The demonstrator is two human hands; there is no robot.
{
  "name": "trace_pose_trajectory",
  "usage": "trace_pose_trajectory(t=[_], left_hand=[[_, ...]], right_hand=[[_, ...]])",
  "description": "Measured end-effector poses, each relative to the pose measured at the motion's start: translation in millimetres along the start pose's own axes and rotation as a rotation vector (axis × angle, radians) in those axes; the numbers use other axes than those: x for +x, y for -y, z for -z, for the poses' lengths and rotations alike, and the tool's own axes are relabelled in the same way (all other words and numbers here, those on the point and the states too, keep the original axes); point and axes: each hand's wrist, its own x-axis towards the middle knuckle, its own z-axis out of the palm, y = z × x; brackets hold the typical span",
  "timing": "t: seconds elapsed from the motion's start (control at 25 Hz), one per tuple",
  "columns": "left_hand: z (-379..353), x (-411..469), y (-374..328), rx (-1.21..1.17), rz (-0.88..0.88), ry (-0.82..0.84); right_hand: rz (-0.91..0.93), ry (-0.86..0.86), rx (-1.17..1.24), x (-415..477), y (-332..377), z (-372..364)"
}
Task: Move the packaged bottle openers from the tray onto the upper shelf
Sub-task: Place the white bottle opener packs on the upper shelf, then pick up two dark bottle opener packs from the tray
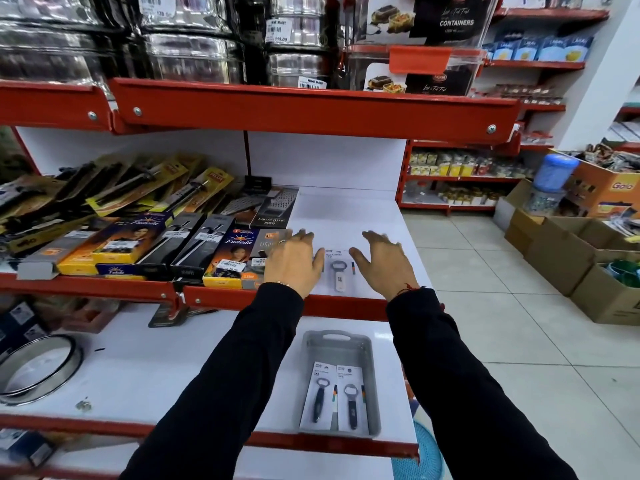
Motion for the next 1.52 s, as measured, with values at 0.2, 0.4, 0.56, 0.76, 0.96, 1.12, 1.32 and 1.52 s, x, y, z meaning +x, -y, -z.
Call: trace_pose_trajectory(t=[0.2, 0.4, 0.56, 0.76, 0.96, 1.12, 1.32, 1.52], left_hand=[[-9, -36, -2, -0.005, -0.160, -0.064], [-14, -88, -11, -0.094, -0.187, -0.102], [-21, -137, -17, -0.218, -0.121, -0.155], [-49, -177, -17, -0.309, 0.054, 0.052], [-109, -169, -7, -0.416, 0.299, 0.307], [-157, -149, -4, -0.354, 0.467, 0.518], [-210, -143, 2, -0.259, 0.585, 0.650], [-246, -141, 0, -0.177, 0.522, 0.676]], right_hand=[[0.156, -0.072, -0.154, -35, 0, -6], [0.224, -0.062, -0.072, -86, -3, -1], [0.260, -0.144, 0.046, -141, -8, -5], [0.251, -0.203, 0.236, -197, -22, -35], [-0.107, 0.098, 0.266, -186, -60, -101], [-0.408, 0.372, 0.170, -152, -88, -156], [-0.478, 0.520, 0.014, -134, -98, -206], [-0.408, 0.537, -0.161, -131, -103, -235]])
